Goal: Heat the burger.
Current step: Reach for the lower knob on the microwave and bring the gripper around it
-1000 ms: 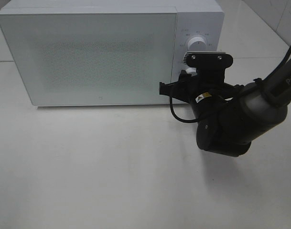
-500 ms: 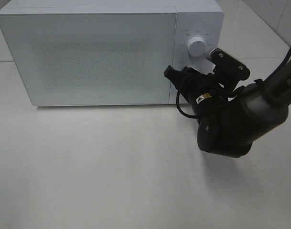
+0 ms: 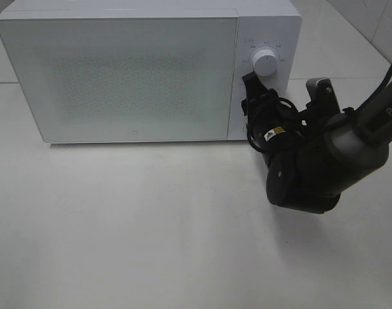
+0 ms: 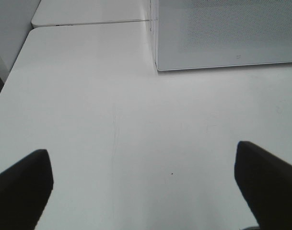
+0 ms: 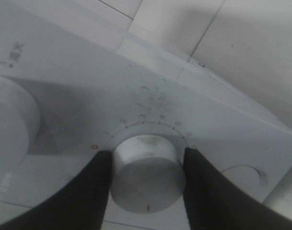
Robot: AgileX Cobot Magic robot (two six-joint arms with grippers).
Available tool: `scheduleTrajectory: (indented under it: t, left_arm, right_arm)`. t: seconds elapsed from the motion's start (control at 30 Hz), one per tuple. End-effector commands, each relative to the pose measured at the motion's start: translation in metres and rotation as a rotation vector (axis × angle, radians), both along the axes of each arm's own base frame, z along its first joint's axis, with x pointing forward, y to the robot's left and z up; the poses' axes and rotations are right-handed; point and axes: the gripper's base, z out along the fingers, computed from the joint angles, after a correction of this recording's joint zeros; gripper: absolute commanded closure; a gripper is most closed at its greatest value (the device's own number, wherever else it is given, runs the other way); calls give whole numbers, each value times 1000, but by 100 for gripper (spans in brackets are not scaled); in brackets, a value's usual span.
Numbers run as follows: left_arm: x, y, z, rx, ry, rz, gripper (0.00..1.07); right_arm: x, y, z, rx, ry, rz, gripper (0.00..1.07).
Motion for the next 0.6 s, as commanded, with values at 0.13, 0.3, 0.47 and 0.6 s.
scheduleTrajectory:
  t: [0.13, 0.3, 0.47, 0.6]
  left_arm:
    - [-4, -1, 0, -5, -35, -2, 9]
    - [-4, -1, 0, -5, -35, -2, 9]
    - [-4, -1, 0, -5, -35, -2, 9]
    - [-4, -1, 0, -5, -35, -2, 9]
  right_arm:
    - [7, 1, 21, 233, -181, -29, 104]
    - [7, -2, 20, 463, -180, -89, 104]
    - [7, -2, 20, 556, -180, -101, 103]
    - [7, -2, 19, 579, -175, -105, 103]
